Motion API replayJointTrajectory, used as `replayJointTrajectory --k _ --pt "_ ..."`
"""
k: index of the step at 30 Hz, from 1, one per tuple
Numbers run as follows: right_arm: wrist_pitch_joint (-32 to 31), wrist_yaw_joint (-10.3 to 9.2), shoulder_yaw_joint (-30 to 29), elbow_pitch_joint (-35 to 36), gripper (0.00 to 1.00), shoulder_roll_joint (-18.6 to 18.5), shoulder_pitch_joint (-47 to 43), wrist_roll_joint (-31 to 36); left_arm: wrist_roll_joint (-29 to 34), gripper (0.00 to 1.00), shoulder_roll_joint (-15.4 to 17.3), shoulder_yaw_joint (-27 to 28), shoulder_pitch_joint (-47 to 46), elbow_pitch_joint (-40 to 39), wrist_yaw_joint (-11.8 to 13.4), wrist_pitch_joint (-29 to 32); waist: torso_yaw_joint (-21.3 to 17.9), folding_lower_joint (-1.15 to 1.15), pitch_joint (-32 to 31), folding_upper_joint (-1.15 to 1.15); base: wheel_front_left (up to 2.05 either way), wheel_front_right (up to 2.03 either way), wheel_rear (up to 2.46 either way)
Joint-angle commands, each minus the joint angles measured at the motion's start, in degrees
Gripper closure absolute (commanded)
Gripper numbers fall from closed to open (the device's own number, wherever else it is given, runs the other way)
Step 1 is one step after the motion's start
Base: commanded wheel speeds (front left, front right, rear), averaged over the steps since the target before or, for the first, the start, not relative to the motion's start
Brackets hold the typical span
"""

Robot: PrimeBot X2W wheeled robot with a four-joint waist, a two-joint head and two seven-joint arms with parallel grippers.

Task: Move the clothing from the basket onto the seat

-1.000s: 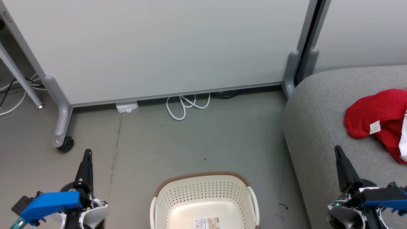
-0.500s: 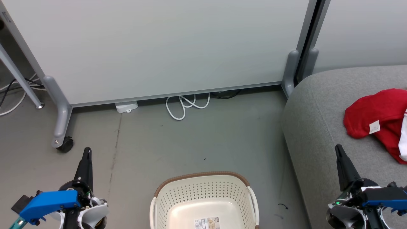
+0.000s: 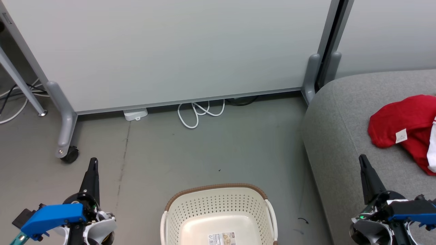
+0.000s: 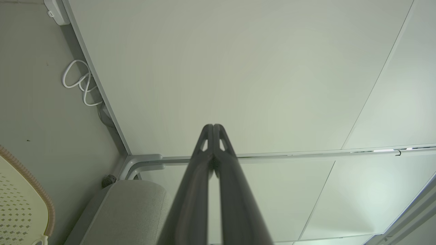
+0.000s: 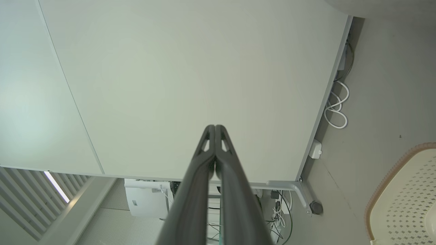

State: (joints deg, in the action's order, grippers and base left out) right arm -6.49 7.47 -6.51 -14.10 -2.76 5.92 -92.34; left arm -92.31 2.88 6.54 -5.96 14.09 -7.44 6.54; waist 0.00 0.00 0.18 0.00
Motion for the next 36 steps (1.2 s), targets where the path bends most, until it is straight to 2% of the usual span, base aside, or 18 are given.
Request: replayJointTrajectory --k 1,36 --pt "-0.2 0.04 -0.1 0.2 1.0 -0.2 0.6 -0.2 -0.2 1.0 0.0 0.2 -0.6 -0.2 -0.1 0.2 0.0 0.0 0.0 0.0 0.0 0.0 0.0" --pt "-0.1 0.04 -0.1 0.2 1.0 -0.2 0.6 -0.2 -0.2 1.0 0.0 0.1 -0.6 -0.2 -0.1 0.2 0.0 0.0 0.0 0.0 0.0 0.0 0.0"
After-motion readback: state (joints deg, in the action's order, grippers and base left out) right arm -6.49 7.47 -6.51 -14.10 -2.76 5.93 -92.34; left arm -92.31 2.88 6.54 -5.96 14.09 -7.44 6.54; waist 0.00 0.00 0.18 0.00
